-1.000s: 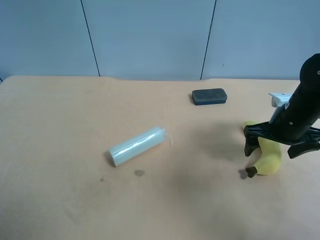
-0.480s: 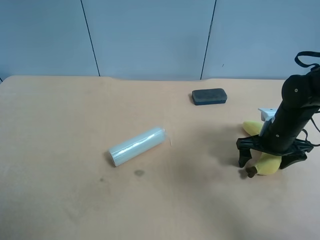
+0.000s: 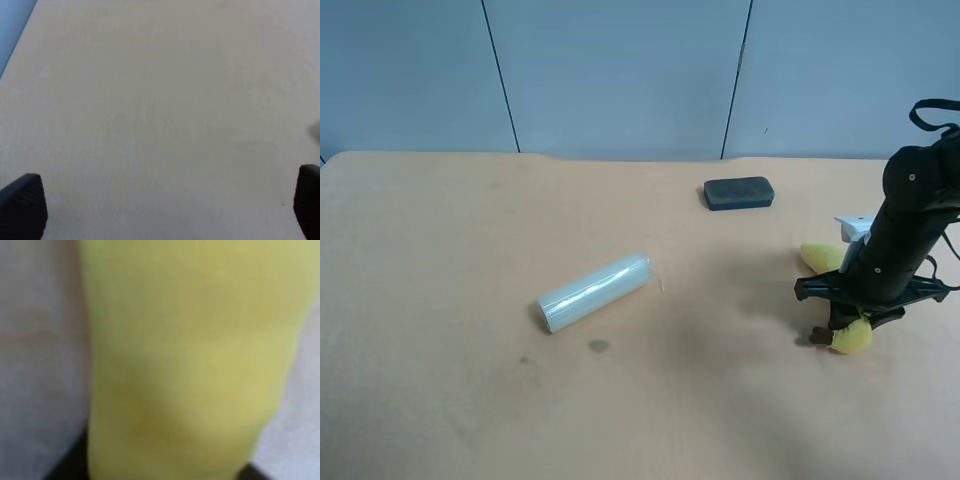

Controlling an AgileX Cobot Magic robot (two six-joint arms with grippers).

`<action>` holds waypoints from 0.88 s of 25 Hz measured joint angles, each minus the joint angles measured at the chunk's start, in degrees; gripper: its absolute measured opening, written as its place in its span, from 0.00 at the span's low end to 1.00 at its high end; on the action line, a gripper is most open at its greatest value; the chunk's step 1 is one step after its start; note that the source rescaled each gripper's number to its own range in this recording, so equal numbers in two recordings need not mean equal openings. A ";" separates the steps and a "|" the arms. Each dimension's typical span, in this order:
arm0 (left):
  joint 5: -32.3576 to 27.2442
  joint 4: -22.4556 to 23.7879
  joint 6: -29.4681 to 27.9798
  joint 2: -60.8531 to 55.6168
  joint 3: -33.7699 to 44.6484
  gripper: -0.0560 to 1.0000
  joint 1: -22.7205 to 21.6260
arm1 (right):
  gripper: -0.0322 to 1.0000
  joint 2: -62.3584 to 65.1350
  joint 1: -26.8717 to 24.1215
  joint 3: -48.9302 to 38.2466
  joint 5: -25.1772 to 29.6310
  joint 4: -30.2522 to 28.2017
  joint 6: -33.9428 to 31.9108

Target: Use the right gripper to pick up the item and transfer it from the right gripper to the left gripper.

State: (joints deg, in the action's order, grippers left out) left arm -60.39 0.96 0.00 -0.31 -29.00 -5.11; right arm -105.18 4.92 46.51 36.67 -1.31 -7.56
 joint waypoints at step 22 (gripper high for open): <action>0.00 0.00 0.00 0.00 0.00 1.00 0.00 | 0.03 11.16 15.67 18.37 20.19 1.31 10.31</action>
State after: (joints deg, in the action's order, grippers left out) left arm -60.39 0.96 0.00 -0.31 -29.00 -5.11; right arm -94.01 20.59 64.89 56.87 0.00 2.75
